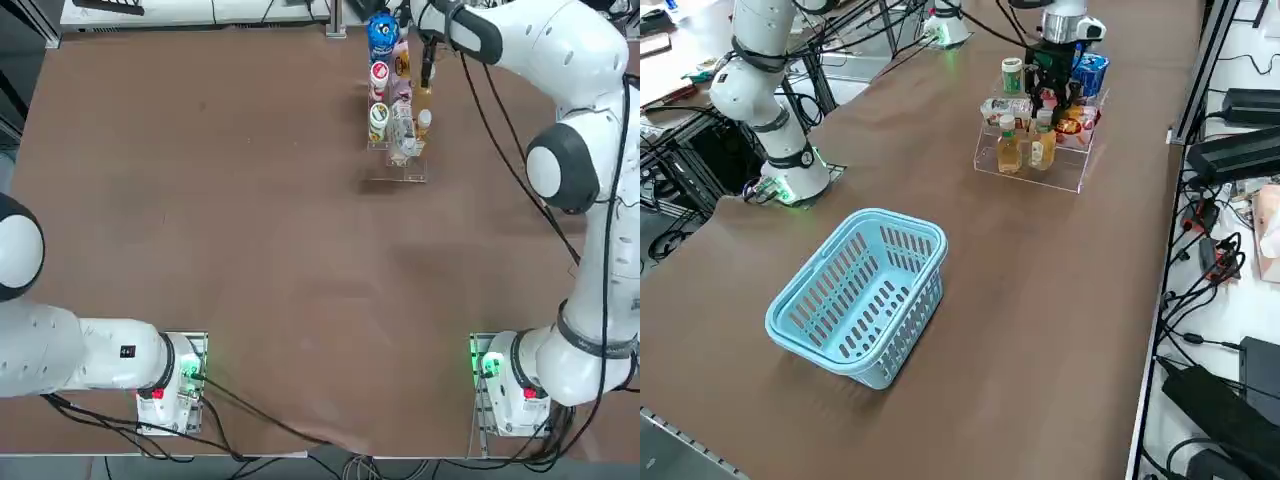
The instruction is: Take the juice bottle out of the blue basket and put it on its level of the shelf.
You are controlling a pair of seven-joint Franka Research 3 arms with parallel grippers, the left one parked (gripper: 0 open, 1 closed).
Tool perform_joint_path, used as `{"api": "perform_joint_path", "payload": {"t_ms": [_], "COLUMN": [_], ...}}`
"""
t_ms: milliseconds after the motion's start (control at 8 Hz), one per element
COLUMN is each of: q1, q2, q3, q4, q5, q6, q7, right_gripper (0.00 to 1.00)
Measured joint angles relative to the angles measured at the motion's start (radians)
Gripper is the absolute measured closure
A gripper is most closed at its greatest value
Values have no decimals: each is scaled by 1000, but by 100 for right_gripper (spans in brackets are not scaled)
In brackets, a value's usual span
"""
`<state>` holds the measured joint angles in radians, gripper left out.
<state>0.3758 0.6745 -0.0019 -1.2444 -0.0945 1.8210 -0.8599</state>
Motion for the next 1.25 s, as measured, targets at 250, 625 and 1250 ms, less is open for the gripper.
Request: {"api": "perform_joint_path", "payload": {"t_ms": [250, 625, 1250], "q1": [1, 4, 4], "q2": [12, 33, 47], "q3": [3, 4, 4], "q4": [0, -1, -1], "q5": [0, 0, 0], "q6": [38, 48, 50], "q7": [11, 16, 17], "right_gripper": [47, 47, 47]}}
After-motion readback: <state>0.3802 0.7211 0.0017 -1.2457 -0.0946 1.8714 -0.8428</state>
